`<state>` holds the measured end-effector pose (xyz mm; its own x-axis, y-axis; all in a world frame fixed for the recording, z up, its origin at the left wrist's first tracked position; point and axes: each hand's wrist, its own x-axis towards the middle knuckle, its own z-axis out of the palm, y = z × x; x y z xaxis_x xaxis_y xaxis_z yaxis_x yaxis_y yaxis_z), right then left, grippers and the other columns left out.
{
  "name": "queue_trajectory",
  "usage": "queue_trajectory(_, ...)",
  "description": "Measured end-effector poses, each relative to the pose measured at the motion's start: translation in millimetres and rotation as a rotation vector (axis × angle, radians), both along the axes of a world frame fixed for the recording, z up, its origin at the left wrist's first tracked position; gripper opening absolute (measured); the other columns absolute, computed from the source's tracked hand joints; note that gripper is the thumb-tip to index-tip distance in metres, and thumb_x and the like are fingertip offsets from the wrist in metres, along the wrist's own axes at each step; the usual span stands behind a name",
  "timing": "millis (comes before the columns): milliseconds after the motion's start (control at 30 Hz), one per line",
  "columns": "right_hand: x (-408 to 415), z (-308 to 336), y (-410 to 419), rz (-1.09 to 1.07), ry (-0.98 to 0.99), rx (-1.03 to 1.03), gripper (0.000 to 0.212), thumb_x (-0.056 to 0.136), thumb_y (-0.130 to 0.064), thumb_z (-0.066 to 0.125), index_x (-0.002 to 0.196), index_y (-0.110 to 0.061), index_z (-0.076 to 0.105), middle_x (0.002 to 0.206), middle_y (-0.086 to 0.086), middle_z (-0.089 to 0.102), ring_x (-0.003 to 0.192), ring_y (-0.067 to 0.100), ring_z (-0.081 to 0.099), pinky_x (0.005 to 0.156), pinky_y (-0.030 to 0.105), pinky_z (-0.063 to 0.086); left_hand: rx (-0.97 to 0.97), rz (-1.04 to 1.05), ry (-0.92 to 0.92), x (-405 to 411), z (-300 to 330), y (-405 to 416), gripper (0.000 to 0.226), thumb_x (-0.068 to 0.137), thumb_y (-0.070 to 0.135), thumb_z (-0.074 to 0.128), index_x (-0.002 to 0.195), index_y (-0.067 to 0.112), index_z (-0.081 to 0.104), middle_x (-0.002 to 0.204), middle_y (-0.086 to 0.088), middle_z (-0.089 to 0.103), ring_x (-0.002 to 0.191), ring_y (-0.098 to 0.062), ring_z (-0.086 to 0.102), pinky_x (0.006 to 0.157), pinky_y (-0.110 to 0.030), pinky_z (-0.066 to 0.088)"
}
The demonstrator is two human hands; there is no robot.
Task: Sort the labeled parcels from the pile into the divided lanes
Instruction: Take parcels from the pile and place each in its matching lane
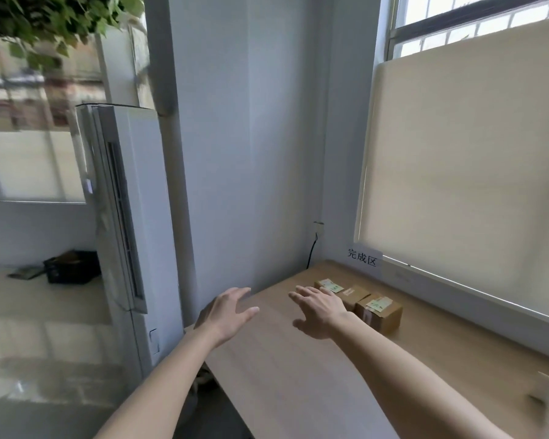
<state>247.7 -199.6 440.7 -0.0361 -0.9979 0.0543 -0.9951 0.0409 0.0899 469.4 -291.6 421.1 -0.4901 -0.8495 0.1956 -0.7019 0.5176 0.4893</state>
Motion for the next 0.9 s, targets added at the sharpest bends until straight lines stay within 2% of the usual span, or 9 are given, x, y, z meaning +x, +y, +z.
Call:
queue_trajectory(200, -35.1, -12.5, -100.9, -0.043, -0.033, 0.003, 0.073, 0.1, -0.048, 0.054, 0.161, -0.026, 0.021, 0.169, 0.0, 0.017, 0.155, 0.019, 0.018, 0.125, 0.039, 0.016, 0.031, -0.024, -0.027, -26.5, -1.2, -97.3, 0.067, 0.089, 0.062, 0.057, 0.148, 0.034, 0.042, 0.155, 0.008, 0.04, 0.14, -0.015, 0.041, 0.112, -0.036, 0.037)
queue_trajectory(400, -97.7, -13.7, -176.4, -0.14, -0.069, -0.003, 0.072, 0.099, -0.047, 0.054, 0.16, -0.028, 0.022, 0.168, -0.002, 0.019, 0.154, 0.017, 0.021, 0.124, 0.038, 0.016, -0.036, -0.091, -0.089, -100.1, 11.6, -182.1, 0.065, 0.092, 0.058, 0.057, 0.149, 0.035, 0.039, 0.156, 0.008, 0.038, 0.141, -0.016, 0.04, 0.108, -0.032, 0.037)
queue_trajectory(667, -185.3, -14.0, -195.0, -0.303, -0.095, 0.018, 0.069, 0.1, -0.047, 0.054, 0.159, -0.031, 0.024, 0.167, -0.004, 0.023, 0.152, 0.018, 0.025, 0.123, 0.039, 0.019, 0.004, -0.252, -0.049, -205.4, 3.9, -232.9, 0.063, 0.093, 0.051, 0.059, 0.15, 0.032, 0.04, 0.155, 0.01, 0.039, 0.139, -0.014, 0.04, 0.106, -0.029, 0.035)
queue_trajectory(800, -228.3, -17.3, -192.7, -0.392, -0.109, 0.011, 0.069, 0.1, -0.046, 0.052, 0.16, -0.031, 0.022, 0.168, -0.003, 0.021, 0.153, 0.018, 0.024, 0.124, 0.039, 0.018, 0.053, -0.337, -0.029, -254.7, -8.5, -251.2, 0.071, 0.086, 0.063, 0.058, 0.148, 0.035, 0.04, 0.152, 0.011, 0.042, 0.138, -0.015, 0.043, 0.11, -0.036, 0.039)
queue_trajectory(900, -257.8, -27.5, -191.9, -0.461, -0.119, 0.029, 0.07, 0.101, -0.046, 0.051, 0.161, -0.031, 0.019, 0.169, -0.002, 0.017, 0.154, 0.018, 0.021, 0.124, 0.039, 0.017, 0.054, -0.383, -0.057, -292.4, -17.9, -262.8, 0.065, 0.093, 0.052, 0.06, 0.151, 0.032, 0.038, 0.154, 0.01, 0.039, 0.14, -0.015, 0.039, 0.109, -0.032, 0.035)
